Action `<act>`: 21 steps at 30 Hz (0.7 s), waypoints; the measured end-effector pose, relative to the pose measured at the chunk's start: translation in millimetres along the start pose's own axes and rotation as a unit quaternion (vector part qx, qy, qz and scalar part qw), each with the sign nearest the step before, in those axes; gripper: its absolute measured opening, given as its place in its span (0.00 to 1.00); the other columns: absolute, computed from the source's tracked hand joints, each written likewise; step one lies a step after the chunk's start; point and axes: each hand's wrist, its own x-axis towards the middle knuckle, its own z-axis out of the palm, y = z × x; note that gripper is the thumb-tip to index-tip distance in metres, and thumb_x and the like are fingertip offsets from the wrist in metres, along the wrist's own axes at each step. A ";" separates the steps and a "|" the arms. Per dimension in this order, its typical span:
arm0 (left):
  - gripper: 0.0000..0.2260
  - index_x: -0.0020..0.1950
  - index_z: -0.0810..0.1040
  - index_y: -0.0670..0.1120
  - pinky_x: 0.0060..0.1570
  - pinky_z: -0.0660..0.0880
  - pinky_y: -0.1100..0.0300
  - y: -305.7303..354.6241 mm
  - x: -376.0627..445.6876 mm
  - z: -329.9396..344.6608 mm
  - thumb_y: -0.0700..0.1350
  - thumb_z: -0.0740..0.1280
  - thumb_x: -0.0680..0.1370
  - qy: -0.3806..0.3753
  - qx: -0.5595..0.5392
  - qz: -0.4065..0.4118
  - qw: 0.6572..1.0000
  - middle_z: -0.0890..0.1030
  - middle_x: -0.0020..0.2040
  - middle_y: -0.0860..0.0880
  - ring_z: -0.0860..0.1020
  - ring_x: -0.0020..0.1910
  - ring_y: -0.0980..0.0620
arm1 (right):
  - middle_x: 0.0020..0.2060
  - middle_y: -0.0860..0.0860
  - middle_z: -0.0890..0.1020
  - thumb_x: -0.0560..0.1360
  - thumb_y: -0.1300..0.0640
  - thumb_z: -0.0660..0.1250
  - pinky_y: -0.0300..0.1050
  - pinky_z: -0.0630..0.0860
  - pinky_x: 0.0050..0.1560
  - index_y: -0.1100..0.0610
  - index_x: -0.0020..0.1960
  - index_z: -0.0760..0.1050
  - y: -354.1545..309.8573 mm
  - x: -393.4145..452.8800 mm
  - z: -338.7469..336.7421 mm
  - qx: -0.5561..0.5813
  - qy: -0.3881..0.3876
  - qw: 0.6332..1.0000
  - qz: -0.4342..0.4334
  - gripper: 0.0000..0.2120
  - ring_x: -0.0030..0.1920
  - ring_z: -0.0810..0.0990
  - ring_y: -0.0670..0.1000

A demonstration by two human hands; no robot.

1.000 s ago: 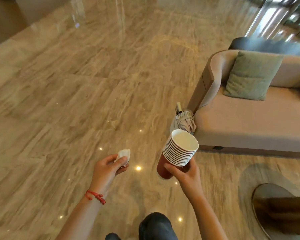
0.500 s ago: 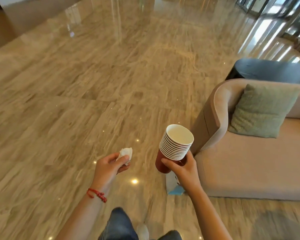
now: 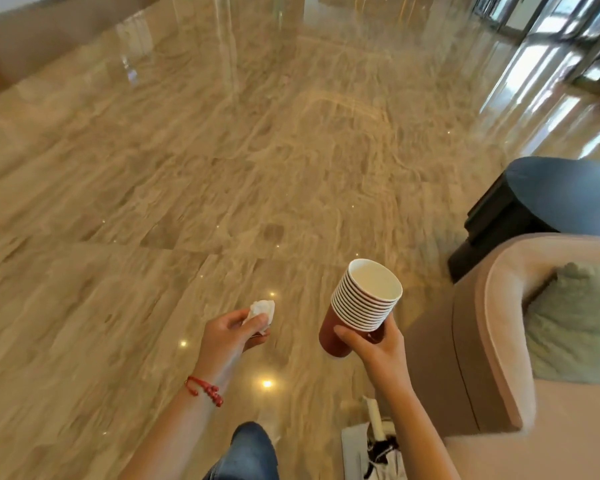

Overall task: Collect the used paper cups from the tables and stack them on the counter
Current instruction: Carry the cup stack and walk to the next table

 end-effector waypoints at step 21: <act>0.02 0.41 0.82 0.43 0.33 0.79 0.64 171.2 450.6 198.8 0.37 0.72 0.70 -0.020 0.035 -0.003 0.999 0.84 0.35 0.46 0.83 0.34 0.51 | 0.49 0.48 0.83 0.64 0.64 0.77 0.32 0.77 0.43 0.52 0.58 0.73 -53.8 509.6 23.8 0.004 0.022 1.000 0.006 0.26 0.49 0.81 0.42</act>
